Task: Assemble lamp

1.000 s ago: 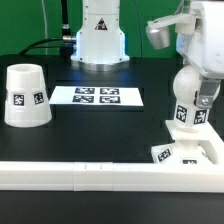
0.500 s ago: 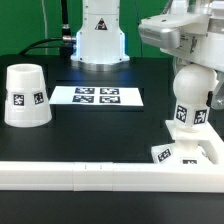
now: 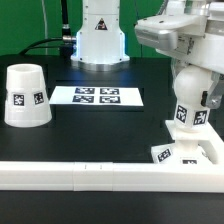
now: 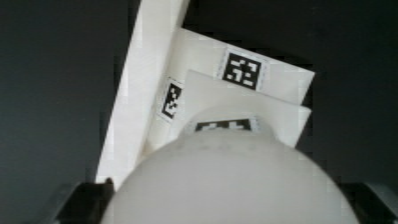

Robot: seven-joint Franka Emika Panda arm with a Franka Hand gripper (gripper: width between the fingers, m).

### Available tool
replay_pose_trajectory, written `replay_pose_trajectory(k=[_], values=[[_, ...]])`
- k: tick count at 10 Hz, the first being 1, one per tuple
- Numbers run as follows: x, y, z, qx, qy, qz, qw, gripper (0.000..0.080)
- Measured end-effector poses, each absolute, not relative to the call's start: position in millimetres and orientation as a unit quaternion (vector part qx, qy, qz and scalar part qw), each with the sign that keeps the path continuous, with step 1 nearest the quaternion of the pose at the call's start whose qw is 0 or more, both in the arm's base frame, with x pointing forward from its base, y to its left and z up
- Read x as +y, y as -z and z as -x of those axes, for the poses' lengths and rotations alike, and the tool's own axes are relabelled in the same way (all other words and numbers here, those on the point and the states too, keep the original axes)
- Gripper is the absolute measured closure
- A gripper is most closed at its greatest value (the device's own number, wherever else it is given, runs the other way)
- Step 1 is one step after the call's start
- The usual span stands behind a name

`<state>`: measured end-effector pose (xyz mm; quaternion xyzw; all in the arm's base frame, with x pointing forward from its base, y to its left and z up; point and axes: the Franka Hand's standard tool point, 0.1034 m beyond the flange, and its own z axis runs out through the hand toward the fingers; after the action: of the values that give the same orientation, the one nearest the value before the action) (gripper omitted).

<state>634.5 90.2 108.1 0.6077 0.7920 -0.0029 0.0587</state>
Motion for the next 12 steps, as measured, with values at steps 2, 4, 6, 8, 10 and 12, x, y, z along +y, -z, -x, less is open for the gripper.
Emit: replay_pose_trajectory(k=[2, 4, 6, 8, 10, 12], values=[[85.0, -108.1, -634.7, 0.782, 0.003, -0.621, 0.057, 0.0226], [83.3, -107.6, -633.5, 0.697, -0.004, -0.715, 0.055, 0.0226], [83.7, -107.0, -632.3, 0.607, -0.008, -0.793, 0.047, 0.0225], [84.2, -106.5, -631.1, 0.515, -0.011, -0.857, 0.031, 0.0225], [85.8, -106.5, -629.5, 0.432, -0.007, -0.901, 0.026, 0.0225], [86.2, -106.5, -629.3, 0.371, -0.008, -0.928, 0.025, 0.0225]])
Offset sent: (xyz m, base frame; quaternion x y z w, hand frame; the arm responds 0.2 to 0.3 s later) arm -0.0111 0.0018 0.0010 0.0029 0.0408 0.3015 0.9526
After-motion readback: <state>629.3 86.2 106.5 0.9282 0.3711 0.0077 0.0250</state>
